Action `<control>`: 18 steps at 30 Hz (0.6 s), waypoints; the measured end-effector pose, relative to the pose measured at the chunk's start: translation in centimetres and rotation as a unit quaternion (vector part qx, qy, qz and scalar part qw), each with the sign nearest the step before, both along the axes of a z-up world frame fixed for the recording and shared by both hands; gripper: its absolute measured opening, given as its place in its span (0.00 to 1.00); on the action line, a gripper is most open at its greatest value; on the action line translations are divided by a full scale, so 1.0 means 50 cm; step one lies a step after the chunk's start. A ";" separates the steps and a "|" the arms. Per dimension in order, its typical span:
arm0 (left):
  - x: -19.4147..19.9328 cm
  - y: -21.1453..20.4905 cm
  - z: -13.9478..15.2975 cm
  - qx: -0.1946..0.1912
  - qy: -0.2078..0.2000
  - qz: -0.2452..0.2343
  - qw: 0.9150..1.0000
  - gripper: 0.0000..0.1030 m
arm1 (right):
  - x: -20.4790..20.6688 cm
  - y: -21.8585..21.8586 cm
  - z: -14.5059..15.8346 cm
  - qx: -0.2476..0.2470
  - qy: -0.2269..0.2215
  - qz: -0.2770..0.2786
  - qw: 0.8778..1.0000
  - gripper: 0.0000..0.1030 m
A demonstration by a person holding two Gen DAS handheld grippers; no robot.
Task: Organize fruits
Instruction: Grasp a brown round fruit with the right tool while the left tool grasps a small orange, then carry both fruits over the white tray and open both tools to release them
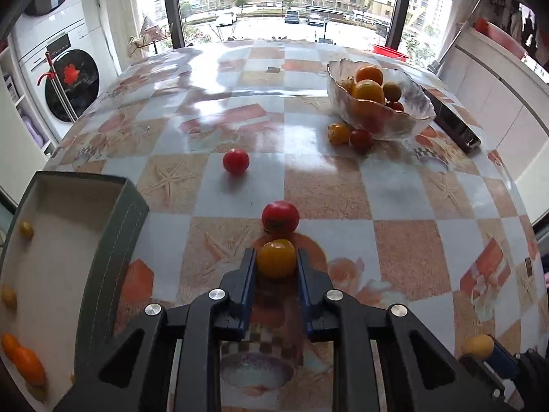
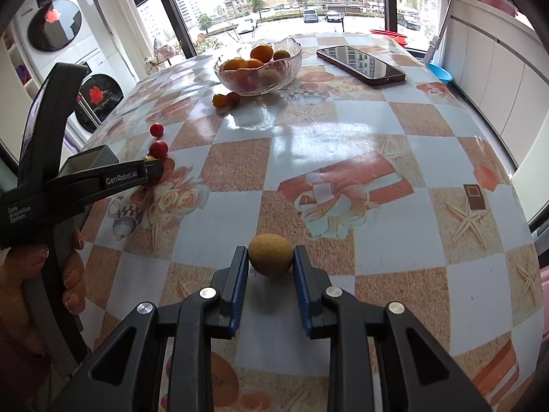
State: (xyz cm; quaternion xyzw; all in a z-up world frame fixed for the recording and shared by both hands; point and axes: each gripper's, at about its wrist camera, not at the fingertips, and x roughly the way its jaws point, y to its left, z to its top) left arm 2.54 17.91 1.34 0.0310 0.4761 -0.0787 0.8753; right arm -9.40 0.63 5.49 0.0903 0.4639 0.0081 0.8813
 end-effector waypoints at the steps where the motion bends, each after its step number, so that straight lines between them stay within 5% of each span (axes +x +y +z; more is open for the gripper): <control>1: -0.006 0.009 0.001 0.001 -0.001 -0.002 1.000 0.23 | -0.004 0.002 0.000 -0.001 0.001 0.000 1.000 0.28; 11: -0.218 0.108 -0.004 0.002 -0.032 -0.014 0.999 0.23 | -0.062 0.029 -0.003 -0.017 -0.013 -0.019 1.000 0.27; 18: -0.269 0.131 -0.003 0.004 -0.035 -0.026 0.999 0.23 | -0.091 0.049 -0.001 -0.017 -0.006 -0.021 1.000 0.28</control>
